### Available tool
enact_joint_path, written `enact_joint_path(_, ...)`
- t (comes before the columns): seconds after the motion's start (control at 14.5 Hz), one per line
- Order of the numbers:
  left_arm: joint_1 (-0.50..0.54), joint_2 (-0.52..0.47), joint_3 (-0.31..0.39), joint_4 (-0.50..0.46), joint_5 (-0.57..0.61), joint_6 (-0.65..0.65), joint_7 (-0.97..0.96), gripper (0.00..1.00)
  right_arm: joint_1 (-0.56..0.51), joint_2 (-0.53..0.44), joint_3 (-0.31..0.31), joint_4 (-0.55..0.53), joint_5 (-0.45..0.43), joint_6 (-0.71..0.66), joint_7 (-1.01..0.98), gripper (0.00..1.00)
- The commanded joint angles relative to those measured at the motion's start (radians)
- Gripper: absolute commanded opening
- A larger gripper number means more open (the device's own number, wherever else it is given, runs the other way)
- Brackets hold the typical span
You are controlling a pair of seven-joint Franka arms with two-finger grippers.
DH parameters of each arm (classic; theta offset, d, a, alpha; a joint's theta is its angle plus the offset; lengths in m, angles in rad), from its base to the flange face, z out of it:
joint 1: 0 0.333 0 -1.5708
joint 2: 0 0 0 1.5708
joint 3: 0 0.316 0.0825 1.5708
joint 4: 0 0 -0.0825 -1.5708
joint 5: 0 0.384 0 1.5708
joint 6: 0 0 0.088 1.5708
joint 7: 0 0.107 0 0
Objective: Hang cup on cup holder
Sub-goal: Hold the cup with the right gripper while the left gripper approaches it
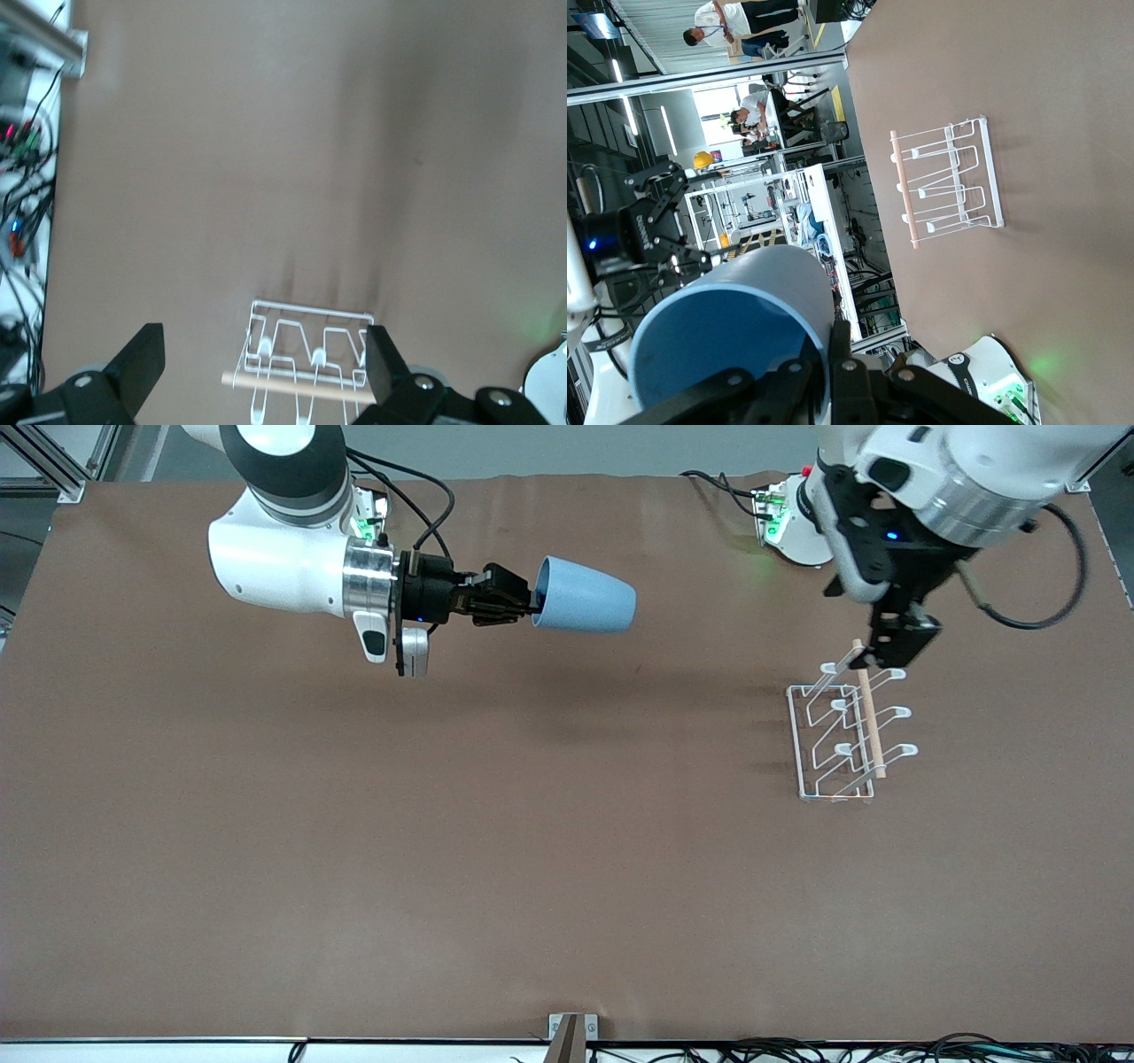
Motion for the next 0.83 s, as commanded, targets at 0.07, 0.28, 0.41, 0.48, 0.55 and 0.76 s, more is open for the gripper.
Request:
enact_joint_path(0.07,0.005,-0.003,-0.114,-0.002,-0.028,-0.011,-0.031,1.00,-0.016,-0.038,0.013,-0.035,0.043,0.005,-0.011,0.01)
enact_joint_path(0.28,-0.006,0.015,-0.192,-0.002,-0.031,-0.005,-0.094,1.00,-0.015,-0.040,0.013,-0.035,0.043,0.005,-0.011,0.01)
enact_joint_path(0.41,-0.018,0.044,-0.241,-0.001,-0.029,0.003,-0.155,1.00,-0.015,-0.040,0.013,-0.035,0.043,0.004,-0.011,0.01)
enact_joint_path(0.48,-0.015,0.055,-0.266,-0.001,-0.028,0.017,-0.177,1.00,-0.015,-0.040,0.013,-0.035,0.043,0.004,-0.011,0.01)
enact_joint_path(0.55,-0.013,0.069,-0.281,0.001,-0.028,0.043,-0.195,1.00,-0.015,-0.040,0.013,-0.035,0.043,0.005,-0.011,0.01)
enact_joint_path(0.76,-0.020,0.119,-0.306,0.001,-0.016,0.093,-0.237,1.00,-0.015,-0.040,0.013,-0.035,0.043,0.004,-0.011,0.01)
